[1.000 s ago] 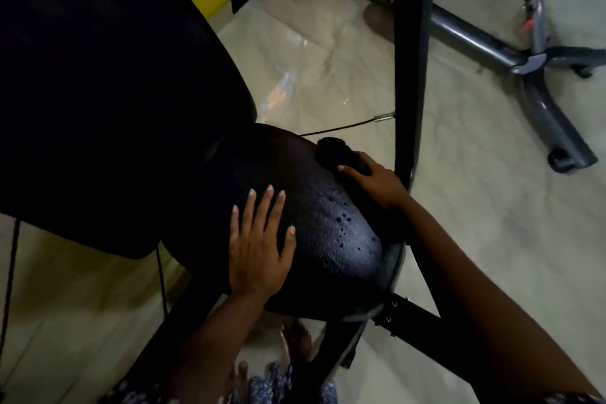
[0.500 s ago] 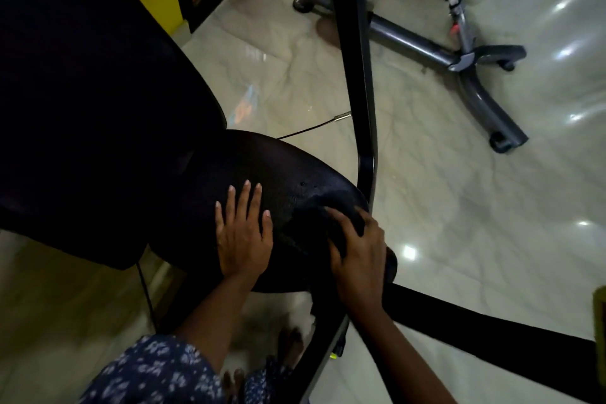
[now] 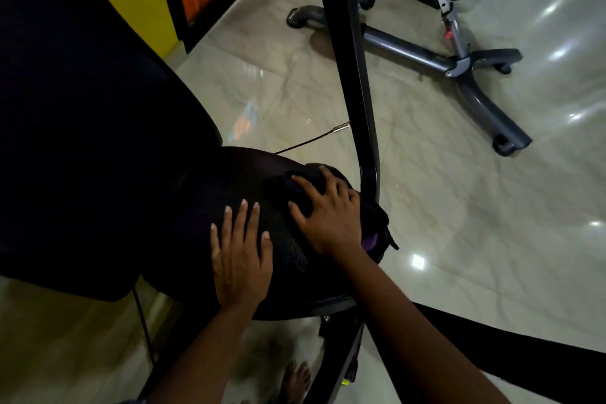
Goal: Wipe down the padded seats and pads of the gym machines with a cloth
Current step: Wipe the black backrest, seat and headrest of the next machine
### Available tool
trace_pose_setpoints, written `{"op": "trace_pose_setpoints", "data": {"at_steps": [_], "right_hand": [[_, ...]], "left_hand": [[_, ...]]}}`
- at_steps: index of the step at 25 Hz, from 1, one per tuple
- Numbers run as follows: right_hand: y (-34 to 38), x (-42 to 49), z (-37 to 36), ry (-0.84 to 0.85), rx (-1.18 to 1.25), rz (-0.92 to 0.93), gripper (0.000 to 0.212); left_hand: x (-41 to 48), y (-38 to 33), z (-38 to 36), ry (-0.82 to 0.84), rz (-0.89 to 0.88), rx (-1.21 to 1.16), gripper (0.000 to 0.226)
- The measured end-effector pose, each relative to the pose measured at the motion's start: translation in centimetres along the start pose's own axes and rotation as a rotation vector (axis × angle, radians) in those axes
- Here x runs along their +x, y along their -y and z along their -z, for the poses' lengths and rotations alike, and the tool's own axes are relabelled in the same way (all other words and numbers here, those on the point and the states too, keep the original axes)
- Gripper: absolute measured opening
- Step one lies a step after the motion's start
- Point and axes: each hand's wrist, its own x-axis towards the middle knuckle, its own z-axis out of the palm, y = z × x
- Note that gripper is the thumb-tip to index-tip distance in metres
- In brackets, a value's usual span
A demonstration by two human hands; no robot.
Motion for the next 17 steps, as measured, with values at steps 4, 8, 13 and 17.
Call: {"op": "trace_pose_setpoints", "data": {"at_steps": [4,8,13,17], "right_hand": [[1.4,-3.7,-1.1,-0.212,-0.033,-0.079,0.050],[0.2,-5.8,-1.6,-0.217,-0.049,0.113,0.050],[-3.5,1.7,0.9,0.010,0.132,-0.229,0.052],[-6.8,-1.0,0.6,0.005,0.530,-0.516,0.057]], "left_hand": [[-0.3,0.3,0.3,-0.004,-0.020,-0.014,0.056],[-0.3,0.1,0.4,-0.010,-0.020,-0.012,0.055],[0.0,0.0,0.0,-0.012,-0.008,-0.016,0.056],[-0.2,0.2,0.0,-0.028,-0.014,-0.014,0.057]]}}
